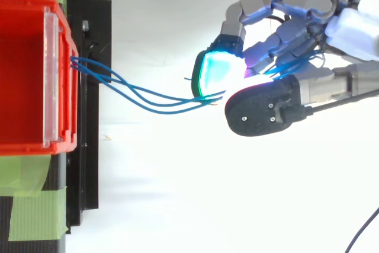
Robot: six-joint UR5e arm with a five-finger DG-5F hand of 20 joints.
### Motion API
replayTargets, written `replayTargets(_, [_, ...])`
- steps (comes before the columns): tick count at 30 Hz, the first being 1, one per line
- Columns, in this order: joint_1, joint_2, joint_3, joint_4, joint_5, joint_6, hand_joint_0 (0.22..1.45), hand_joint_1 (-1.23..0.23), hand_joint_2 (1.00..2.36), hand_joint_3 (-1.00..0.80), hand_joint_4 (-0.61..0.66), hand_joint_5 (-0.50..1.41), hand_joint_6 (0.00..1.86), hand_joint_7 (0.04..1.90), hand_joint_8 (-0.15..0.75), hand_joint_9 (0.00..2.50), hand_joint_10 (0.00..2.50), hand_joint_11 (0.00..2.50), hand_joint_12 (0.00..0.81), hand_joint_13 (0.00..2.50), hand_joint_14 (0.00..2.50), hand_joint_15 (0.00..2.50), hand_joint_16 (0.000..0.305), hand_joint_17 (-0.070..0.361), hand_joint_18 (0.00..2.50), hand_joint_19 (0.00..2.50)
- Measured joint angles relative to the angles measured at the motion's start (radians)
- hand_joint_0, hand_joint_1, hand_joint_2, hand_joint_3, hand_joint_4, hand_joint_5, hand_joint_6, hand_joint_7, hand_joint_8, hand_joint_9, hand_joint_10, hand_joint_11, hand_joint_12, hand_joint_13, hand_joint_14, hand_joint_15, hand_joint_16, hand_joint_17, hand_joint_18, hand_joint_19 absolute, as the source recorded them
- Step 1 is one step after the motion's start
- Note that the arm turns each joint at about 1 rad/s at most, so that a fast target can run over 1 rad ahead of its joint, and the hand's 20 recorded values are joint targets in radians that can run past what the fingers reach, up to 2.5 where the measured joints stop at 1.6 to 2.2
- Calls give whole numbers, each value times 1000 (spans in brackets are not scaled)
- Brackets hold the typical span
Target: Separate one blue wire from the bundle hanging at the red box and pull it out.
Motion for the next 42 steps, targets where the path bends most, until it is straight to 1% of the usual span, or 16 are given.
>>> replayTargets(1, [0, 0, 0, 0, 0, 0, 792, -872, 1026, -217, 25, -261, 874, 1074, 210, 784, 5, 1581, 272, 1191, 2500, 413, 40, 90, 1108, 1294])
replayTargets(2, [1, 0, 0, 0, 0, 0, 790, -880, 1024, -246, 11, -263, 871, 1081, 202, 765, 8, 1543, 267, 1182, 2500, 425, 40, 90, 1107, 1283])
replayTargets(3, [1, 0, 0, 0, 0, 0, 772, -922, 1018, -320, -7, -267, 864, 1097, 193, 744, 10, 1476, 269, 1180, 2500, 442, 41, 93, 1118, 1252])
replayTargets(4, [2, 0, 0, 0, 0, 0, 780, -924, 1011, -394, -10, -269, 860, 1105, 191, 732, 11, 1448, 268, 1178, 2500, 436, 41, 92, 1127, 1249])
replayTargets(9, [6, 0, 0, 0, 2, 0, 780, -930, 1000, -498, -6, -270, 859, 1098, 193, 730, 11, 1428, 261, 1181, 2500, 423, 41, 92, 1173, 1235])
replayTargets(15, [9, 0, 0, 0, 3, 0, 778, -927, 1000, -500, 3, -270, 861, 1075, 196, 734, 10, 1429, 261, 1185, 2500, 430, 41, 92, 1184, 1228])
replayTargets(18, [10, 0, 0, 0, 3, 0, 721, -893, 1000, -500, 21, -268, 860, 1063, 205, 756, 11, 1451, 266, 1194, 2500, 429, 40, 90, 1193, 1243])
replayTargets(19, [10, 0, 0, 0, 3, 0, 677, -865, 1000, -500, 29, -266, 857, 1073, 212, 777, 10, 1452, 266, 1199, 2500, 415, 41, 93, 1190, 1243])
replayTargets(20, [10, 0, 0, 0, 3, 0, 675, -862, 1000, -500, 30, -266, 857, 1070, 212, 777, 10, 1452, 266, 1200, 2500, 416, 41, 92, 1188, 1243])
replayTargets(22, [11, 0, 0, 0, 3, 0, 620, -838, 1000, -500, 64, -263, 853, 1077, 227, 783, 10, 1458, 278, 1206, 2500, 408, 42, 95, 1190, 1271])
replayTargets(24, [11, 0, 0, 0, 3, 0, 599, -840, 1000, -500, 67, -263, 853, 1073, 232, 795, 10, 1479, 274, 1206, 2500, 397, 42, 95, 1194, 1269])
replayTargets(27, [11, 0, 0, 0, 3, 0, 591, -888, 1000, -500, 80, -263, 852, 1086, 235, 784, 10, 1491, 285, 1199, 2500, 420, 44, 98, 1178, 1274])
replayTargets(30, [11, 0, 0, 0, 3, 0, 596, -899, 1000, -500, 82, -263, 851, 1085, 235, 773, 11, 1506, 283, 1193, 2500, 409, 43, 98, 1168, 1275])
replayTargets(33, [11, 0, 0, 0, 3, 0, 578, -866, 1000, -500, 82, -262, 850, 1092, 243, 790, 10, 1497, 284, 1196, 2500, 387, 44, 100, 1171, 1277])
replayTargets(36, [11, 0, 0, 0, 3, 0, 570, -859, 1000, -500, 86, -261, 848, 1100, 243, 794, 10, 1513, 290, 1189, 2500, 409, 46, 103, 1151, 1269])
replayTargets(42, [11, 0, -1, 0, 4, 0, 524, -839, 1000, -500, 100, -260, 844, 1104, 259, 799, 9, 1504, 303, 1201, 2500, 367, 51, 114, 1150, 1251])
